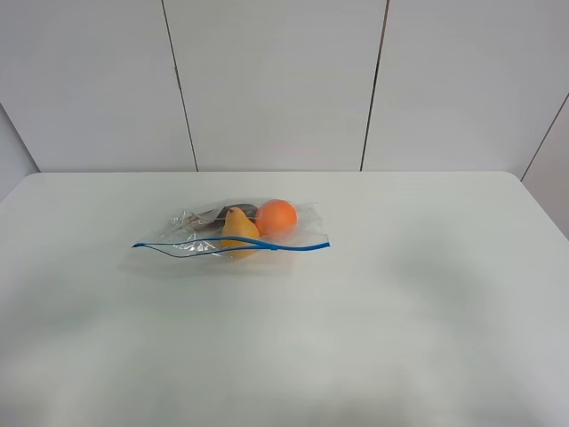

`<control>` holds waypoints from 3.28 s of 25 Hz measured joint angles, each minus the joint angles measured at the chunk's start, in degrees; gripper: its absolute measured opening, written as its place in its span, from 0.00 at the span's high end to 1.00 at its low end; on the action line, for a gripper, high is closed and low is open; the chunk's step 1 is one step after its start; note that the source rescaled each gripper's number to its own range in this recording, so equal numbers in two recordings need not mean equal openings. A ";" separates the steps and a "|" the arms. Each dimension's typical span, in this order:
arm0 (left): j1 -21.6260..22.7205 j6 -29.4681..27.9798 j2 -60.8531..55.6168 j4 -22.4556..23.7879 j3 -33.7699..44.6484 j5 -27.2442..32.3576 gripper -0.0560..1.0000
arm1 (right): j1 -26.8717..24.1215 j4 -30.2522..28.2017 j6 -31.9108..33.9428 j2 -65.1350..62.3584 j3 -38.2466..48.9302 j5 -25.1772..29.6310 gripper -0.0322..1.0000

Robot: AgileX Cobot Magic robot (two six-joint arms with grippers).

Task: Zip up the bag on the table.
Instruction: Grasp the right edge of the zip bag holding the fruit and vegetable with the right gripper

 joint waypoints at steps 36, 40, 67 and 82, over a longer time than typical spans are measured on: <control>0.00 0.07 0.00 0.05 0.00 0.00 0.00 | 0.00 72.33 -48.40 77.51 -11.09 -2.60 0.07; 0.00 0.09 0.00 0.05 0.00 0.00 0.00 | 0.00 77.31 -52.73 82.13 -12.09 0.97 0.10; 0.00 0.77 0.00 0.05 0.00 0.00 0.00 | 3.38 67.76 -39.20 97.91 -29.23 -1.57 0.11; 0.00 0.94 0.00 0.05 0.00 0.00 0.00 | 10.29 76.79 -44.40 100.26 -29.28 -1.92 0.19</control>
